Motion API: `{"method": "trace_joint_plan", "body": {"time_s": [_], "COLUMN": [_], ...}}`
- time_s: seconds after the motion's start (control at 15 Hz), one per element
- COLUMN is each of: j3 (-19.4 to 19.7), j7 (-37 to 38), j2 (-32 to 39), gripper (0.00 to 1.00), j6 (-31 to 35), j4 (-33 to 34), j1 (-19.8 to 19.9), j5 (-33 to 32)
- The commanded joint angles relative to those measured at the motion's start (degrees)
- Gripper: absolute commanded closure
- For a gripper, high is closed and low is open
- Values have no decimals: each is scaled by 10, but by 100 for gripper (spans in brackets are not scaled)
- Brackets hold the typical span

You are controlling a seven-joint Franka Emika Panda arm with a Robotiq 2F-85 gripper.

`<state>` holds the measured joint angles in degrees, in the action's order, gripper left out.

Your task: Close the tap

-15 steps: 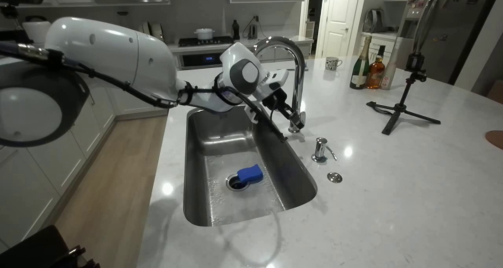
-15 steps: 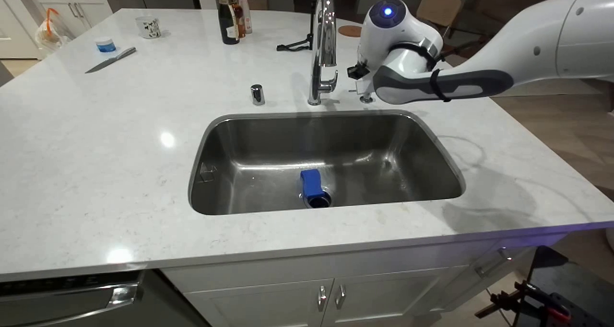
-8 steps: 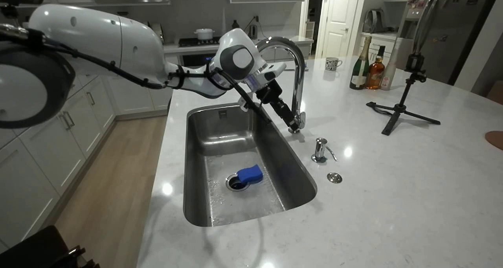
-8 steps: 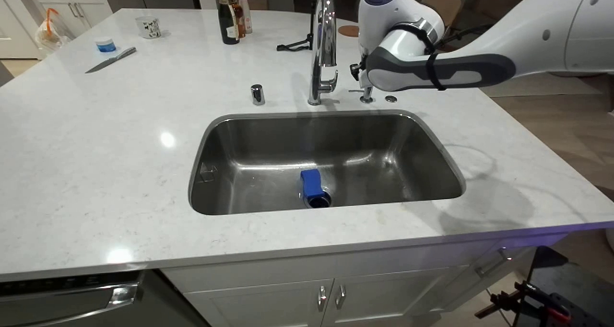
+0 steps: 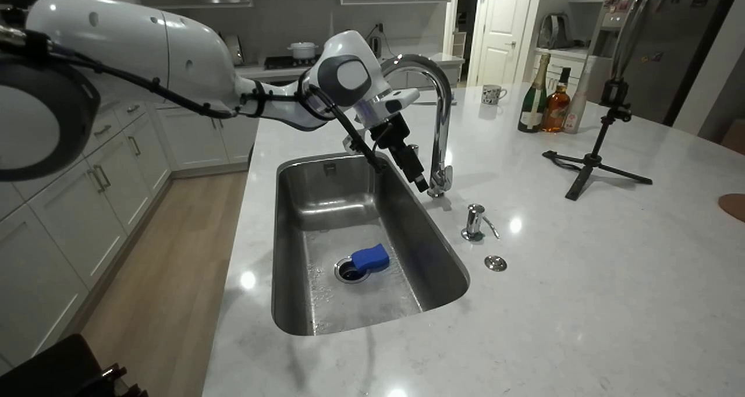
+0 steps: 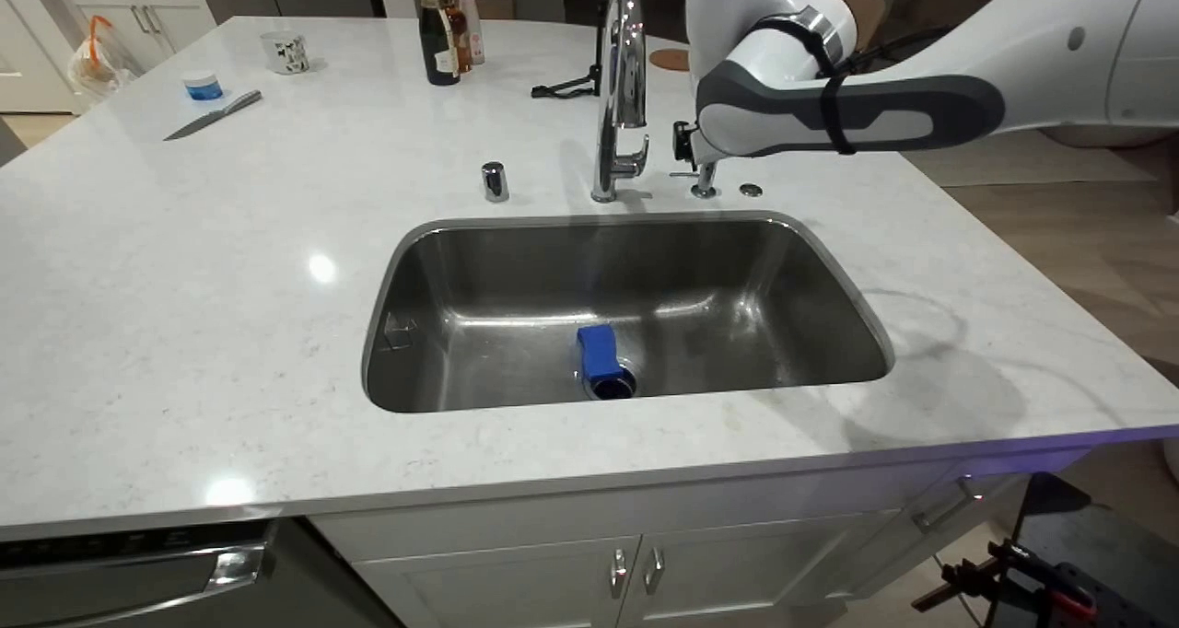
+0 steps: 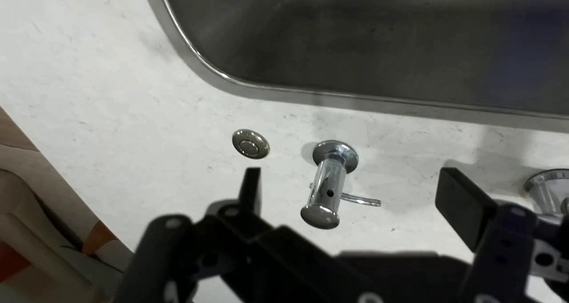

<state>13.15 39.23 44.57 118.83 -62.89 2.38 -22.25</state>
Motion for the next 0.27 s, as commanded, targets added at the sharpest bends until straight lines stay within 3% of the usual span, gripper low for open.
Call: {"method": "trace_joint_plan", "body": {"time_s": [0.0, 0.07, 0.2], "j3": [-15, 5, 0], "j7": [-58, -31, -46], "j2": [-34, -6, -13], "gripper": [0, 0, 0], "j6": [-78, -40, -61], "j4": [-14, 3, 2], "j1": [2, -5, -4], "j5": [55, 36, 49]}}
